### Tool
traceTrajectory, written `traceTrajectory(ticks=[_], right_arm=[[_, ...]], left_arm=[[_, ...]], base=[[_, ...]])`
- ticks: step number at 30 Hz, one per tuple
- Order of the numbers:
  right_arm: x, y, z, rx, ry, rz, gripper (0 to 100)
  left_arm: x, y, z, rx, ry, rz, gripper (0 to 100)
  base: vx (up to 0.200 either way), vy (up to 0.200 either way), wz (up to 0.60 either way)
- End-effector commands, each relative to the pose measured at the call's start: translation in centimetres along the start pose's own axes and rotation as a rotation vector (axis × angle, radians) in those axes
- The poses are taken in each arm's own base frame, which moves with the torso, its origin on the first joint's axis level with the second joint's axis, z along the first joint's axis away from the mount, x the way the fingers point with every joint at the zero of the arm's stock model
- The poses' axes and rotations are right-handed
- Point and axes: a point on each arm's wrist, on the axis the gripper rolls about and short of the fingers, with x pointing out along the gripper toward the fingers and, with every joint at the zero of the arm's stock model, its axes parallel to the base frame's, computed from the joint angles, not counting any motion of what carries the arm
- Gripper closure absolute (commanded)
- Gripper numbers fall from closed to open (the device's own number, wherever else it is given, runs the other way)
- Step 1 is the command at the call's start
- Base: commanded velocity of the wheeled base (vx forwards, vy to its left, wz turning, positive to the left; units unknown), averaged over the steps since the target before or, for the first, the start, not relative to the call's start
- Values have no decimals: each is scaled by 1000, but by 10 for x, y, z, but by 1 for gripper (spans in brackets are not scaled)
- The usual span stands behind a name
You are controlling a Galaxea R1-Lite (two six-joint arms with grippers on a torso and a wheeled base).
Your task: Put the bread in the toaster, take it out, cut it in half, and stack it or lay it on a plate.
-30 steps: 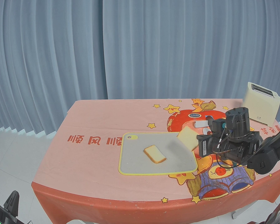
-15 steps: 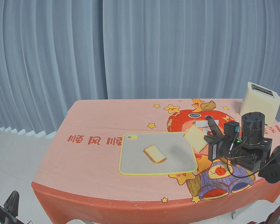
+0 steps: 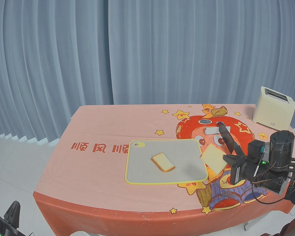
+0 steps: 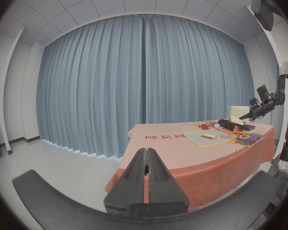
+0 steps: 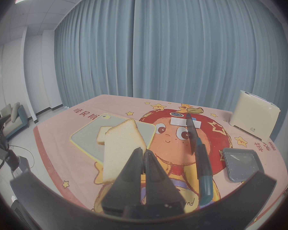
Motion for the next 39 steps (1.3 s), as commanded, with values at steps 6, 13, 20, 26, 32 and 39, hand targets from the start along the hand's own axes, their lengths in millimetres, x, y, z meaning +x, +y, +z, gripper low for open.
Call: traceTrajectory(ticks=[6, 13, 20, 26, 32, 39], right_arm=[[-5, 0, 4, 6, -26, 0, 100], [-5, 6, 2, -2, -21, 19, 100], [-5, 5, 3, 0, -23, 16, 100], [-6, 5, 3, 1, -29, 13, 100], [-6, 5, 4, 4, -32, 12, 100], [-6, 5, 3, 1, -29, 13, 100]], left_arm=[[1, 0, -5, 2, 18, 7, 100], [1, 0, -5, -1, 18, 10, 100], [1, 0, -5, -3, 18, 13, 100], [1, 0, -5, -3, 18, 13, 100], [1, 0, -5, -12, 18, 14, 100], [1, 0, -5, -14, 18, 14, 100]], base=[[0, 0, 0], [0, 0, 0], [0, 0, 0], [0, 0, 0], [0, -100, 0], [0, -200, 0]])
